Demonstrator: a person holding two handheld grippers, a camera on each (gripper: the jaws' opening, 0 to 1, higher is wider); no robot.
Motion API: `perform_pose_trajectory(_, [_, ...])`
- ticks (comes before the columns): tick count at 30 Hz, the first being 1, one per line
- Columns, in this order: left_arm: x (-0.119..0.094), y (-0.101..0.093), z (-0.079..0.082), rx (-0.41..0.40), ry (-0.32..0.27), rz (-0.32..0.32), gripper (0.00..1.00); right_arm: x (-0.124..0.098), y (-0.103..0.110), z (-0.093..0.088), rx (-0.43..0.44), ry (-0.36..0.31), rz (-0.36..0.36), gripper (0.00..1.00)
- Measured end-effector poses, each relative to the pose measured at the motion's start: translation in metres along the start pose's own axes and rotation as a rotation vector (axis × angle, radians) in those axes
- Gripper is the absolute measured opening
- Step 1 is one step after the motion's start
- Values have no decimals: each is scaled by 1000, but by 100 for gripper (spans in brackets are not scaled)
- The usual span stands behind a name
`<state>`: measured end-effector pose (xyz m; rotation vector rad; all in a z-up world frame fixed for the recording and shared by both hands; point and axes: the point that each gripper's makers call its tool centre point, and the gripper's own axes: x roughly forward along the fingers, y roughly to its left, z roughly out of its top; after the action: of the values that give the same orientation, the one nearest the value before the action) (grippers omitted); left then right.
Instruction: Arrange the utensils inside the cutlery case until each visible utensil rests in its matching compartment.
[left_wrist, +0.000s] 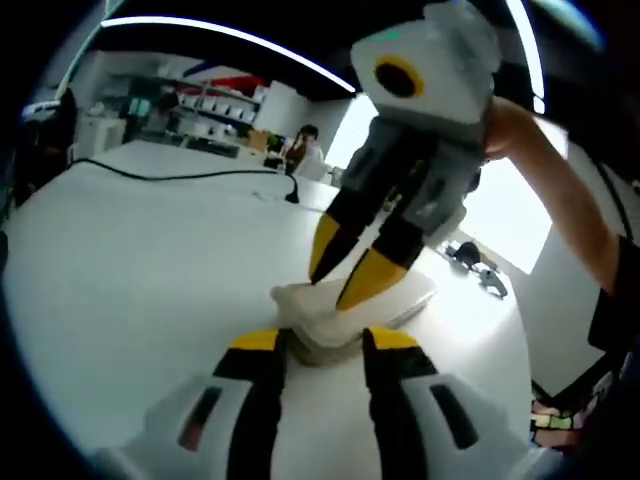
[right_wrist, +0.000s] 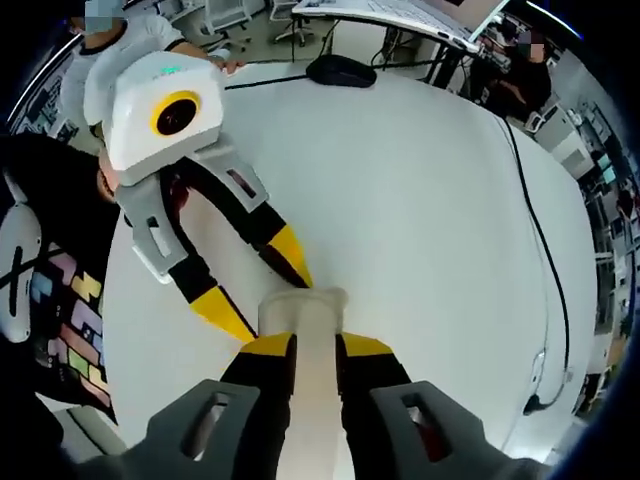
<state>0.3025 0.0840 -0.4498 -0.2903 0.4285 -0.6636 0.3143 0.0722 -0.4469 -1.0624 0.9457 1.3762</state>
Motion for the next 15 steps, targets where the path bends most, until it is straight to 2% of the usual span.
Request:
perform_pose_trajectory(6, [-1, 0, 0, 3, -2, 1, 33, 2, 2, 2, -44, 38, -12, 18])
perform_pose_trajectory(9, [-1, 0, 0, 4, -4, 1, 33, 2, 1, 2, -33, 55, -20, 18])
perform_pose_trajectory(15, [-3, 0, 0, 15, -7, 1, 33, 1, 2, 2, -21, 44, -29, 18])
